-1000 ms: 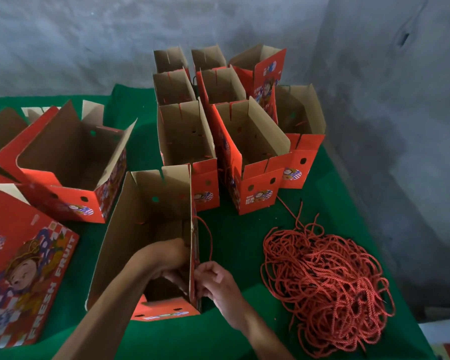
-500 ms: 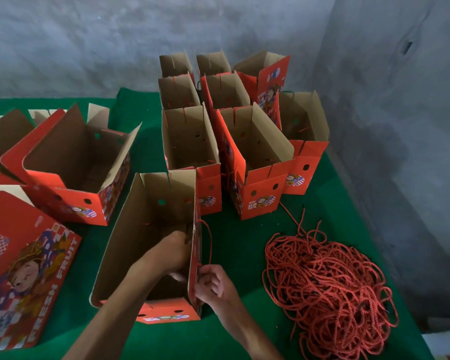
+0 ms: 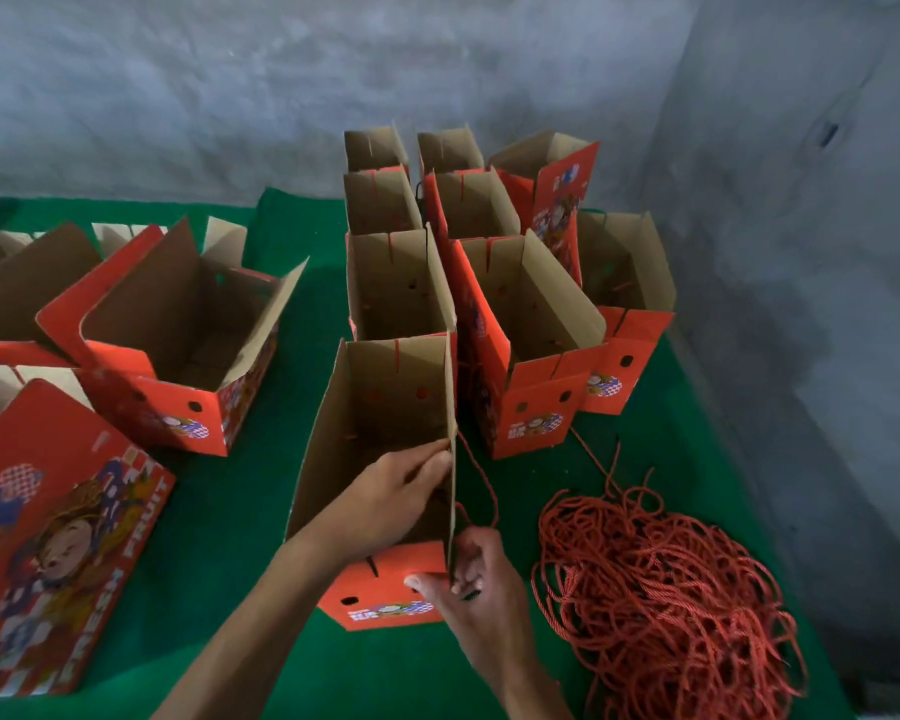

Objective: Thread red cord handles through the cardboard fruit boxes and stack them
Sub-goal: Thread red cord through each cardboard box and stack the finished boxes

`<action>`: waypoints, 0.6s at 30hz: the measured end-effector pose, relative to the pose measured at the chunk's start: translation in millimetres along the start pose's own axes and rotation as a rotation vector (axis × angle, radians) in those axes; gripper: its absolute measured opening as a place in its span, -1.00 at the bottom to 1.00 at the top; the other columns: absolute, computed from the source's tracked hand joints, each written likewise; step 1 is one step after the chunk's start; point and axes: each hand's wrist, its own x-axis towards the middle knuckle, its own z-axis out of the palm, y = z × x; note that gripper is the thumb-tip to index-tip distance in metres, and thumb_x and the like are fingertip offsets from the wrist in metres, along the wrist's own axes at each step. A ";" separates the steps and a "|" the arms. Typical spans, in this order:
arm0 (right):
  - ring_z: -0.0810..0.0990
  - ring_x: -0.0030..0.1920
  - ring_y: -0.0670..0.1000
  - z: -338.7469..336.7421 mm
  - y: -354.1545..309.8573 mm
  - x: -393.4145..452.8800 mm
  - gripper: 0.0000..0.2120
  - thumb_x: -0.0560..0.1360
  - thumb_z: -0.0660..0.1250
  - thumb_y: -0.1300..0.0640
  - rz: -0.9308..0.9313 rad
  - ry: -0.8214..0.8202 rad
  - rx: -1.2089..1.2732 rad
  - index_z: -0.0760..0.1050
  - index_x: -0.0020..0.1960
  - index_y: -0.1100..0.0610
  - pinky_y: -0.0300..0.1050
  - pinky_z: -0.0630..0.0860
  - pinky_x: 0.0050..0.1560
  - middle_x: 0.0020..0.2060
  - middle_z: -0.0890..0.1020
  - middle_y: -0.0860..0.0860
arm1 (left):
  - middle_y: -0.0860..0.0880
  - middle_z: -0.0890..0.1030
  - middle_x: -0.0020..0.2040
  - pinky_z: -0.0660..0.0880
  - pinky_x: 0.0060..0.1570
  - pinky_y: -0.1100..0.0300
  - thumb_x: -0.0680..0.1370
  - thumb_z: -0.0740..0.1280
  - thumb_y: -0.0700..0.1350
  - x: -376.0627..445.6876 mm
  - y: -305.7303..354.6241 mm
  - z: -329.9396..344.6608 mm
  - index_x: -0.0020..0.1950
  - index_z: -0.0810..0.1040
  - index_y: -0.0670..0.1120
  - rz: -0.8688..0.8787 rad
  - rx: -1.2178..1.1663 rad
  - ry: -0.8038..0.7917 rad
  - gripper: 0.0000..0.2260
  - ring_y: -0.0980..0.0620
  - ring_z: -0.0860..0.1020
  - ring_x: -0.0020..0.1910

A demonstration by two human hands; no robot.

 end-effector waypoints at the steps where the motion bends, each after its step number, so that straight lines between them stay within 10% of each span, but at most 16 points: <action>1: 0.55 -0.34 -0.09 1.4 2.7 -2.9 -0.53 0.31 0.46 -0.51 0.000 0.028 0.006 0.38 0.00 -0.28 -0.16 0.52 -0.32 -0.26 0.60 -0.08 | 0.10 0.61 0.31 0.44 0.38 -0.05 0.67 0.15 0.24 -2.7 0.4 0.1 0.47 0.45 0.15 0.012 0.016 -0.031 -0.59 0.11 0.54 0.33; 5: 0.45 -0.41 -0.10 2.0 6.1 -5.3 -0.63 0.42 0.47 -0.39 -0.064 0.004 0.011 0.35 -0.08 -0.23 -0.24 0.43 -0.37 -0.35 0.51 -0.08 | 0.13 0.47 0.46 0.40 0.43 -0.03 0.46 0.21 0.52 -10.1 1.7 9.7 0.63 0.11 0.15 -0.054 0.163 -0.090 -0.16 0.11 0.46 0.42; 10: 0.66 -0.27 -0.09 -11.7 0.2 13.1 -0.36 0.31 0.64 -0.29 -0.035 -0.181 0.009 0.31 0.18 -0.24 -0.31 0.54 -0.27 -0.19 0.66 -0.16 | -0.03 0.65 0.14 0.65 -0.06 0.00 0.56 0.18 0.32 -15.4 8.2 26.9 0.64 -0.09 0.19 -0.058 0.292 -0.060 -0.26 0.04 0.68 -0.08; 18: 0.73 -0.04 -0.13 -13.3 5.0 30.5 -0.36 0.32 0.61 -0.34 -0.028 -0.254 -0.045 0.26 0.20 -0.35 -0.19 0.69 -0.12 0.09 0.65 -0.29 | -0.04 0.65 0.01 0.60 -0.10 -0.11 0.60 0.12 0.20 -11.7 14.5 14.2 0.64 -0.03 0.18 -0.009 0.319 -0.017 -0.36 -0.03 0.64 -0.13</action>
